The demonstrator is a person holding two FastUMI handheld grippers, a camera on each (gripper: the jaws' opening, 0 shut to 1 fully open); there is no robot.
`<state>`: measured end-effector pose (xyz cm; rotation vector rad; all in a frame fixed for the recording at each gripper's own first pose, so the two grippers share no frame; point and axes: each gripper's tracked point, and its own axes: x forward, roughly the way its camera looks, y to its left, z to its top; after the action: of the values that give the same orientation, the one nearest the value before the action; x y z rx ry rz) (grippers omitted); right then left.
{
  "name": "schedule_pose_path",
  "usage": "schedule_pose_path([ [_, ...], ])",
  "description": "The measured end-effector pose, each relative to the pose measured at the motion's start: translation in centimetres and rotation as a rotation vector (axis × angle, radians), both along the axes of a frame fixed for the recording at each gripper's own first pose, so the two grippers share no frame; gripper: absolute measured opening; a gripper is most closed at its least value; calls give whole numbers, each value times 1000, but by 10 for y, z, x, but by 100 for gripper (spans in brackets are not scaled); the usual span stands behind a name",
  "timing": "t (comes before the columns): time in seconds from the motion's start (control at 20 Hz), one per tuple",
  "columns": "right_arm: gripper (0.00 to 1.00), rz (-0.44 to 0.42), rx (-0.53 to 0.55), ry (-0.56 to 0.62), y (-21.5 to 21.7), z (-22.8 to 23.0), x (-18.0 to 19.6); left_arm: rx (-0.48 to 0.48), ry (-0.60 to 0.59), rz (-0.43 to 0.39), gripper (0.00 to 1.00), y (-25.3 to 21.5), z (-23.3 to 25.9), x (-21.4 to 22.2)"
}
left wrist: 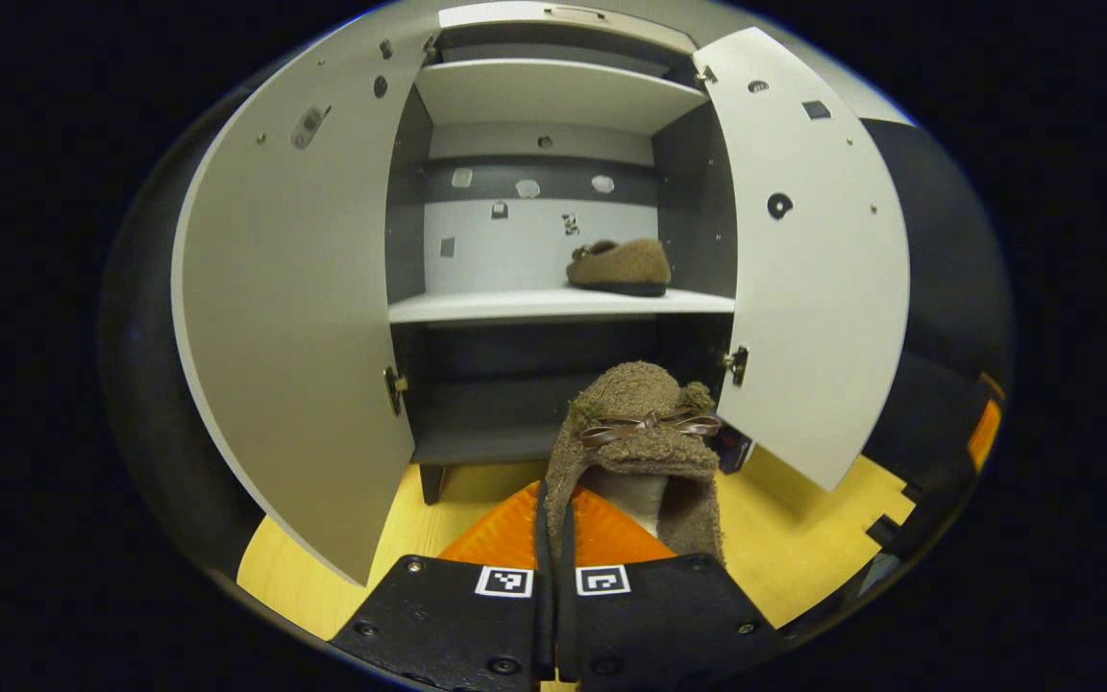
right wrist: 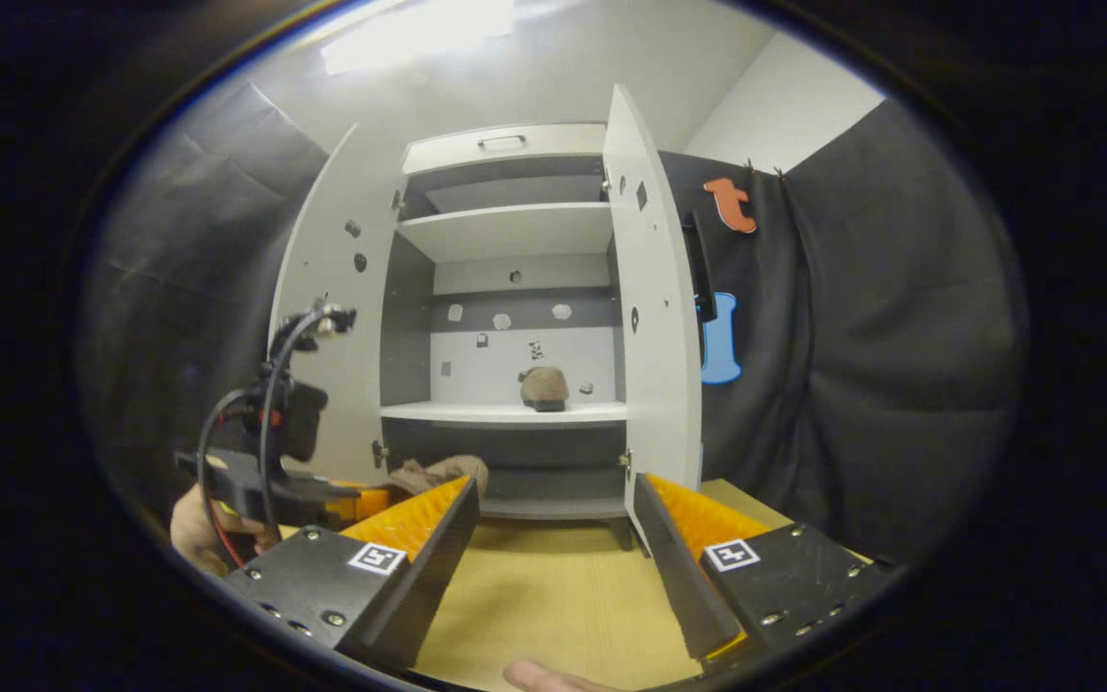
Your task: Grab one shoe with the right hand and put it into the shoe cabinet, grab the other shoe with the left hand and put it into the shoe cabinet; then close the right door with the right hand and the left door with the left hand.
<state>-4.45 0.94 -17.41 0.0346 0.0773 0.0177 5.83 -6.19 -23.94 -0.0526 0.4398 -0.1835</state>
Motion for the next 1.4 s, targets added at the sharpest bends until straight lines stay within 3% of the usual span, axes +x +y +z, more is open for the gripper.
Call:
schedule_pose_path([
  [0.45,97,30,17,-10,-10,-6,-10,-6,-178,128,2,47,128,54],
  [0.55,97,-8,-32,-35,-25,3,-11,-12,-187,152,2,53,147,80],
  [0.75,96,50,68,-60,-15,17,-18,-47,-215,224,2,61,168,155],
  [0.95,97,23,9,-68,-22,14,-12,-61,-247,309,2,67,168,227],
  [1.1,97,31,7,-62,-19,11,-11,-69,-244,329,2,62,154,273],
  [1.4,97,48,15,-65,-19,8,-3,-117,-117,371,2,55,86,334],
])
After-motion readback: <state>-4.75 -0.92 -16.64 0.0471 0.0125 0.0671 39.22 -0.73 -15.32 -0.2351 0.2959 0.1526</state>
